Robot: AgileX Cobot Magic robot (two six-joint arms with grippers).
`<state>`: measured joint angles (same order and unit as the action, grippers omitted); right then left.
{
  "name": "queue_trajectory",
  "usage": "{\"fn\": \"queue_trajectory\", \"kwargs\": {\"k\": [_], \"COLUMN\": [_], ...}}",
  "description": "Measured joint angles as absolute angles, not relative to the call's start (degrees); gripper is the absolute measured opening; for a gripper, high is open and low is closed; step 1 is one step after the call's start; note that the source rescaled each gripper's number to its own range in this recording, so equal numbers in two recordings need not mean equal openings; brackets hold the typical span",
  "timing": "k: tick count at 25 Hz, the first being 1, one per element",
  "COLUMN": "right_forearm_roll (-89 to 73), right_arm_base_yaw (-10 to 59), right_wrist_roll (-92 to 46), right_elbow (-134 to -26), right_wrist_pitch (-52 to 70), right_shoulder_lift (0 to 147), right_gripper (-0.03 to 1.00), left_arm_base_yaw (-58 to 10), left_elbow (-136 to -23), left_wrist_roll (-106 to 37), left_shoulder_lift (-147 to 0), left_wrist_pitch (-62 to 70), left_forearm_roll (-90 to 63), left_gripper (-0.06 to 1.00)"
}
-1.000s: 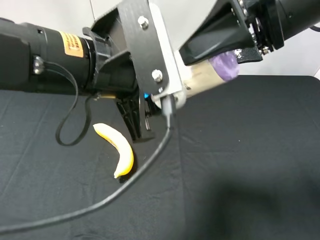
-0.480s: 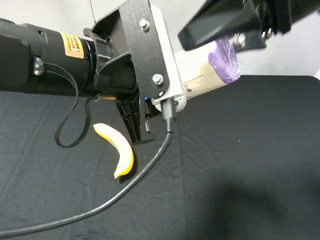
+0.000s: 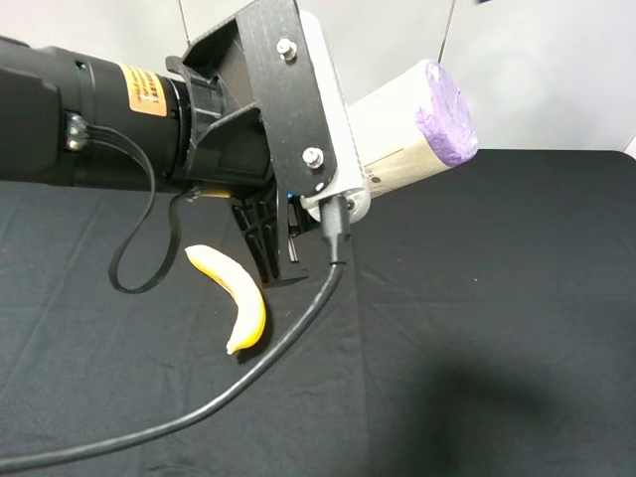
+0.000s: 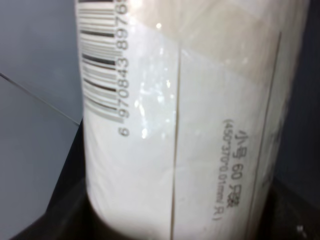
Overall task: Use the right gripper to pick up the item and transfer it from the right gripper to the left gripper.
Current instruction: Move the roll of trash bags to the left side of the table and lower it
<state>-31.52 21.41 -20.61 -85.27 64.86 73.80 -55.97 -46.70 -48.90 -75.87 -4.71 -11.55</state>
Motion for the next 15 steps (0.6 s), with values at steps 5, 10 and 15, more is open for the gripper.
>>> {"fn": "queue_trajectory", "kwargs": {"k": [5, 10, 15], "right_forearm_roll": [-19.6, -11.9, -7.9], "right_arm_base_yaw": [21.4, 21.4, 21.4], "right_wrist_roll": [-14.0, -8.1, -4.2], "right_elbow": [-88.7, -89.0, -89.0], "right_wrist_pitch": [68.8, 69.6, 69.6], "right_shoulder_lift": [73.8, 72.6, 67.8], "right_gripper": [1.00, 1.00, 1.00], "left_arm_base_yaw": [-56.0, -56.0, -56.0], "left_elbow": [-46.7, -46.7, -46.7], "left_wrist_roll": [-48.9, -48.9, -48.9], "left_shoulder_lift": [-75.9, -75.9, -75.9], "left_wrist_pitch": [-4.7, -4.7, -4.7], "left_forearm_roll": [-11.5, -11.5, -11.5], "left_gripper": [0.01, 0.01, 0.01]}}
